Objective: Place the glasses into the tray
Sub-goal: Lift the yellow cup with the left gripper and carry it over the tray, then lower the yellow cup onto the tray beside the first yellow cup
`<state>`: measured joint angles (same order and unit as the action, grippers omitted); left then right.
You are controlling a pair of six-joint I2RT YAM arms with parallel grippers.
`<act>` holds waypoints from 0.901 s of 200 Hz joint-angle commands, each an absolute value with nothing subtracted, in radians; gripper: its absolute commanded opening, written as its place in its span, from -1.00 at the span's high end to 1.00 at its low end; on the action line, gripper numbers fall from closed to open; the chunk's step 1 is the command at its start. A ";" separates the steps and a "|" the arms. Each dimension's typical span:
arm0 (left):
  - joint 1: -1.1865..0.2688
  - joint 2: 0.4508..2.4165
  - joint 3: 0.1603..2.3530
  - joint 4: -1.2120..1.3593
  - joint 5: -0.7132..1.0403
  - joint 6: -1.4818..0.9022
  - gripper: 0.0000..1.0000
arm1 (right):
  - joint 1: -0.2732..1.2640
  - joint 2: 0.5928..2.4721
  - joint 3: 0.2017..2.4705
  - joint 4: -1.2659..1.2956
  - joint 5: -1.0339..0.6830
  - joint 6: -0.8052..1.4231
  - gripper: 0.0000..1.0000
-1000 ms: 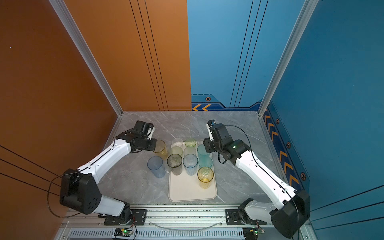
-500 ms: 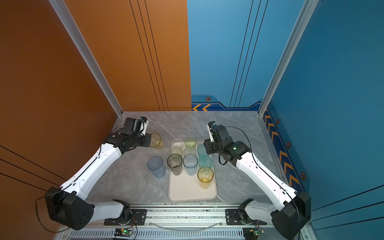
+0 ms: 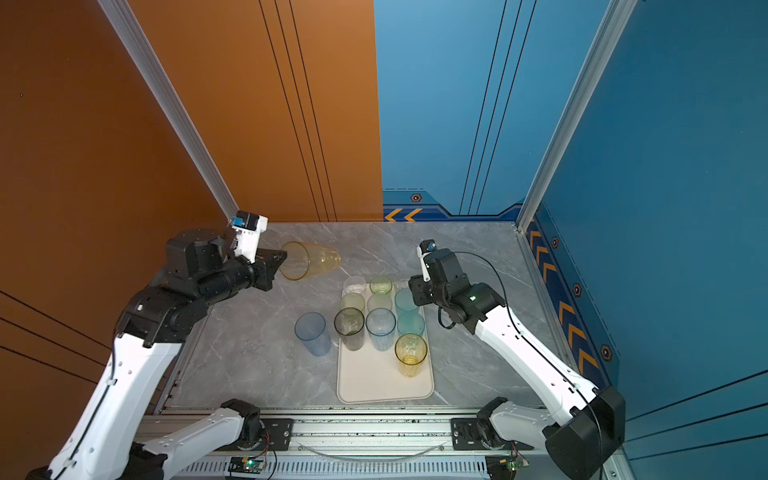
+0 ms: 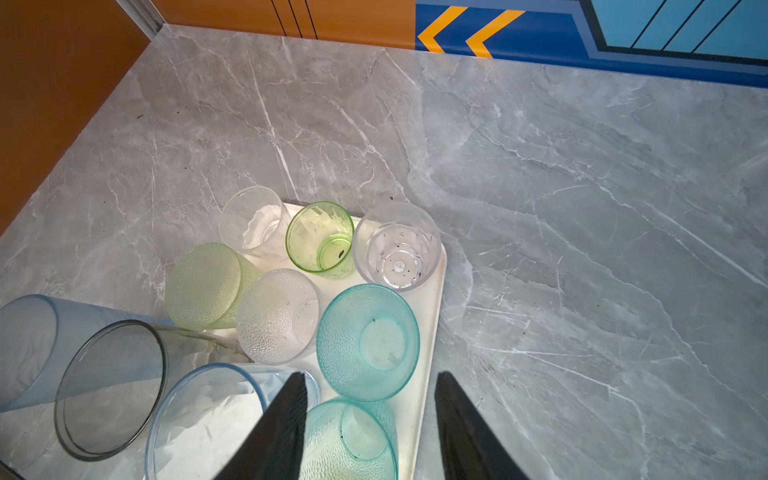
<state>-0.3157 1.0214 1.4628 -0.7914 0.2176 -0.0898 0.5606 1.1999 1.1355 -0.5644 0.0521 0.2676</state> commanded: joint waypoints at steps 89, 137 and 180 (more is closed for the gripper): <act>-0.647 1.015 1.507 -1.087 0.267 -0.057 0.85 | 0.535 1.075 1.131 -0.533 0.036 0.329 0.02; -0.852 1.184 1.498 -1.186 0.117 -0.068 0.87 | 0.535 1.101 1.157 -0.526 0.024 0.333 0.02; -0.898 1.344 1.514 -1.183 0.081 -0.057 0.89 | 0.537 1.118 1.159 -0.522 0.013 0.331 0.02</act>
